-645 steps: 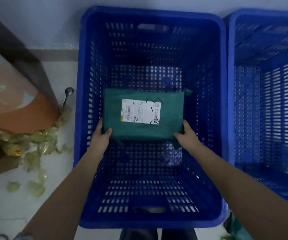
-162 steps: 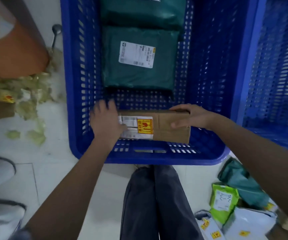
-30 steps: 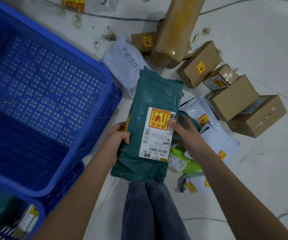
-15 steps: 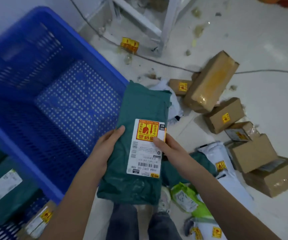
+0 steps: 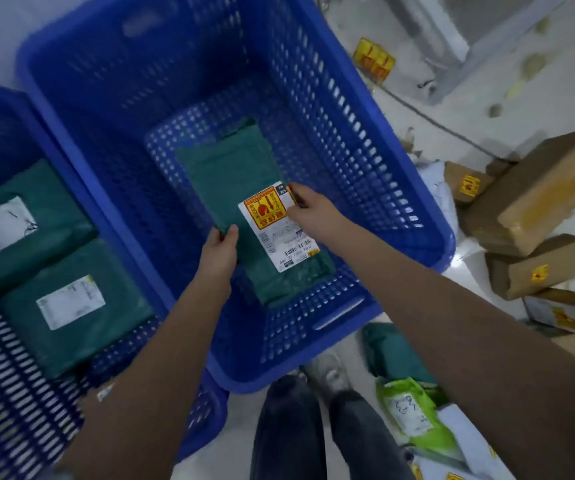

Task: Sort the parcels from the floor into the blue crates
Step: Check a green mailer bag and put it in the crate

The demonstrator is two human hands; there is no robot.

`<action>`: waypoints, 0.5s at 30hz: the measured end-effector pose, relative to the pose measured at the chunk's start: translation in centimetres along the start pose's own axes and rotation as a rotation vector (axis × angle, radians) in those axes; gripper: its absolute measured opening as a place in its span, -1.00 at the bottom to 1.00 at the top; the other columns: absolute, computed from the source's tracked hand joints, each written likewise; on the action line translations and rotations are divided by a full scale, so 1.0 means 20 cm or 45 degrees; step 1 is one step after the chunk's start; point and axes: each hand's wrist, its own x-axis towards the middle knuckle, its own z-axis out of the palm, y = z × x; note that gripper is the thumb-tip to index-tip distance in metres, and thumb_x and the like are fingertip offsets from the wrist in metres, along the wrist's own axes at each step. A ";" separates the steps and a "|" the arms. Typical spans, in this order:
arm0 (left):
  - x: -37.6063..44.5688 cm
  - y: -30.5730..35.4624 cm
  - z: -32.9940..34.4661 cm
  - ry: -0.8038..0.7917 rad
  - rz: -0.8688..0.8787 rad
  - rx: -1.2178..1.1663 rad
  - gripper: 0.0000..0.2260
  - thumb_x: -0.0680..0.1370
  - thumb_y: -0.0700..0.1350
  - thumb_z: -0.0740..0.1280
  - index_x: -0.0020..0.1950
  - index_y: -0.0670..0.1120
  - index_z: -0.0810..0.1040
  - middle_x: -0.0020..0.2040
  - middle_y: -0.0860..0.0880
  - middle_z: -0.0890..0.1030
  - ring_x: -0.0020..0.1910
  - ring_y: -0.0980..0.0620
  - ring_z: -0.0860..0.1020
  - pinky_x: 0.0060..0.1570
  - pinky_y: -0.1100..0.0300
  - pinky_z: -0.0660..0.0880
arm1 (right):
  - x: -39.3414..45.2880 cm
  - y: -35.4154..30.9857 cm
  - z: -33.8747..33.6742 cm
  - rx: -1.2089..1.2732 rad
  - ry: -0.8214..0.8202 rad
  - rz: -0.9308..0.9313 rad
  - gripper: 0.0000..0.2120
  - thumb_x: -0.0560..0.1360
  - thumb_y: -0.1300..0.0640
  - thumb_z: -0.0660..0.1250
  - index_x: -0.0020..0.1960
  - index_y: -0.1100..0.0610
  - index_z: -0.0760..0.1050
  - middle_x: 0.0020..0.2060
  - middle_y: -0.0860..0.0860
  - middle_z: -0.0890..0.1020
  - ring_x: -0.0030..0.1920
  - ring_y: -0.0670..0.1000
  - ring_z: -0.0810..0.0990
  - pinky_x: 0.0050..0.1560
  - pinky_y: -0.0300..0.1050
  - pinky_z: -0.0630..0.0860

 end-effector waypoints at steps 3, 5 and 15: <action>0.19 -0.17 -0.02 0.135 -0.162 0.009 -0.83 0.63 -0.16 0.11 0.19 -0.11 0.40 0.00 -0.04 0.49 -0.14 0.04 0.46 -0.04 0.10 0.44 | 0.16 0.14 0.17 -0.062 -0.035 0.081 -0.52 0.56 0.23 0.14 0.48 0.07 0.26 -0.01 0.07 0.48 -0.26 -0.04 0.41 -0.34 -0.23 0.38; 0.29 -0.29 -0.04 0.212 -0.235 0.056 -0.68 0.62 -0.20 0.09 0.37 -0.18 0.37 0.01 -0.07 0.53 -0.14 0.00 0.47 0.01 0.09 0.40 | 0.22 0.25 0.28 -0.051 -0.070 0.163 -0.48 0.56 0.21 0.15 0.50 0.01 0.21 0.20 -0.01 0.47 -0.03 0.01 0.48 -0.11 -0.12 0.50; 0.58 -0.71 0.01 0.455 -0.614 -0.545 -0.59 0.43 -0.04 0.21 0.23 -0.15 0.52 0.10 -0.15 0.60 -0.04 -0.12 0.57 -0.01 0.04 0.52 | 0.50 0.65 0.61 -0.067 -0.178 0.428 -0.45 0.55 0.13 0.18 0.51 -0.01 0.16 0.47 0.07 0.30 0.38 0.16 0.36 0.16 0.01 0.37</action>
